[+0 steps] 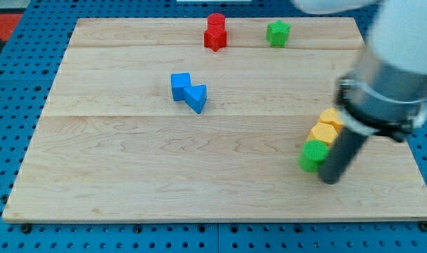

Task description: Push green circle closer to green star

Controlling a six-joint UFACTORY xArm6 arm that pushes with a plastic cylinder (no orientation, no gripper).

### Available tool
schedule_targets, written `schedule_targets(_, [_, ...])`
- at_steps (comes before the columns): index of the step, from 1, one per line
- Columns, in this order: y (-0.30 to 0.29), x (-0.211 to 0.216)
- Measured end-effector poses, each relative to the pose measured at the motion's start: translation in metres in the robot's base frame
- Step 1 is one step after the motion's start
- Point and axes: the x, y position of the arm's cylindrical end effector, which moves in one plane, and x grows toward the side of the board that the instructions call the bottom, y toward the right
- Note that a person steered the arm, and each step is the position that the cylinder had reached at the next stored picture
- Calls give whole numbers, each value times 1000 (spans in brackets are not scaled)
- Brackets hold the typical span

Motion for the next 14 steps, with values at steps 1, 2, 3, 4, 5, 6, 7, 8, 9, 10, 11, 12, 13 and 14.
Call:
schedule_targets(1, [-46, -13])
schedule_targets(2, [-51, 23])
schedule_targets(3, [-50, 46])
schedule_targets(4, [3, 25])
schedule_targets(5, [-29, -9])
schedule_targets(6, [-22, -22])
schedule_targets(7, [-16, 1])
schedule_targets(8, [-5, -17])
schedule_targets(9, [-41, -44])
schedule_targets(10, [-17, -85])
schedule_targets(11, [-56, -84])
schedule_targets(12, [-48, -48])
schedule_targets(13, [36, -33])
schedule_targets(14, [50, -51])
